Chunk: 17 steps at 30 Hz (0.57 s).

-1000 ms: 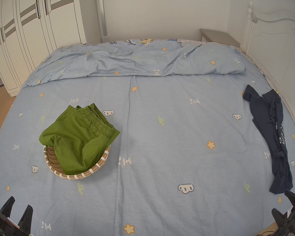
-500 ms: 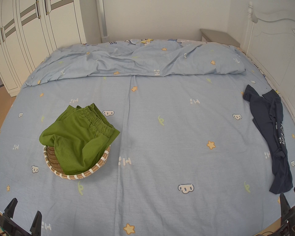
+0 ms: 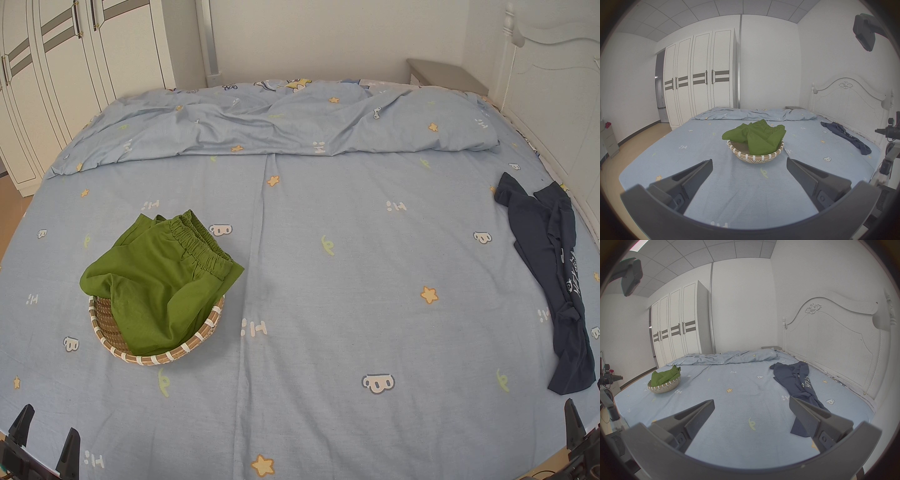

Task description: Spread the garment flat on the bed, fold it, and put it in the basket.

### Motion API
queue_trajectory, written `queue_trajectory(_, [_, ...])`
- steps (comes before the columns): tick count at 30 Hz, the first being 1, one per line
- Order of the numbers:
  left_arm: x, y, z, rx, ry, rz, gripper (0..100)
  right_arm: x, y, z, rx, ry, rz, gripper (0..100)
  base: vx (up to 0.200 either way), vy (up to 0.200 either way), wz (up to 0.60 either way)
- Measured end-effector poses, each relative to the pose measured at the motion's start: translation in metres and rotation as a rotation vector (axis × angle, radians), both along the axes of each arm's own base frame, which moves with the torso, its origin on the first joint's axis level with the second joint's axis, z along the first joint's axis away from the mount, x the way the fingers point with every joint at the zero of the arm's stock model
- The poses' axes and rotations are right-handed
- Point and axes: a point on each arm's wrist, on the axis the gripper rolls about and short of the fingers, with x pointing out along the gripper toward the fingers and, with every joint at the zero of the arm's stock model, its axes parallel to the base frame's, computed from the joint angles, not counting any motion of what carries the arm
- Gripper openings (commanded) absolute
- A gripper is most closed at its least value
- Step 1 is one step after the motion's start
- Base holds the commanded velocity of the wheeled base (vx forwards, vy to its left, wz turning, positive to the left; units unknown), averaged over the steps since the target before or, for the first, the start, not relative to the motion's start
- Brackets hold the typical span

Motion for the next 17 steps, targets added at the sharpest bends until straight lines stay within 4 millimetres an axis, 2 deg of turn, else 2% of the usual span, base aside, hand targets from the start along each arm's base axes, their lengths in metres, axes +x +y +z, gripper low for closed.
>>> queue_trajectory(17, [-0.0001, 0.0000, 0.0000, 0.000, -0.001, -0.001, 100, -0.0002, 0.0001, 0.0008, 0.000, -0.012, 0.003, 100, 0.000, 0.000, 0.00])
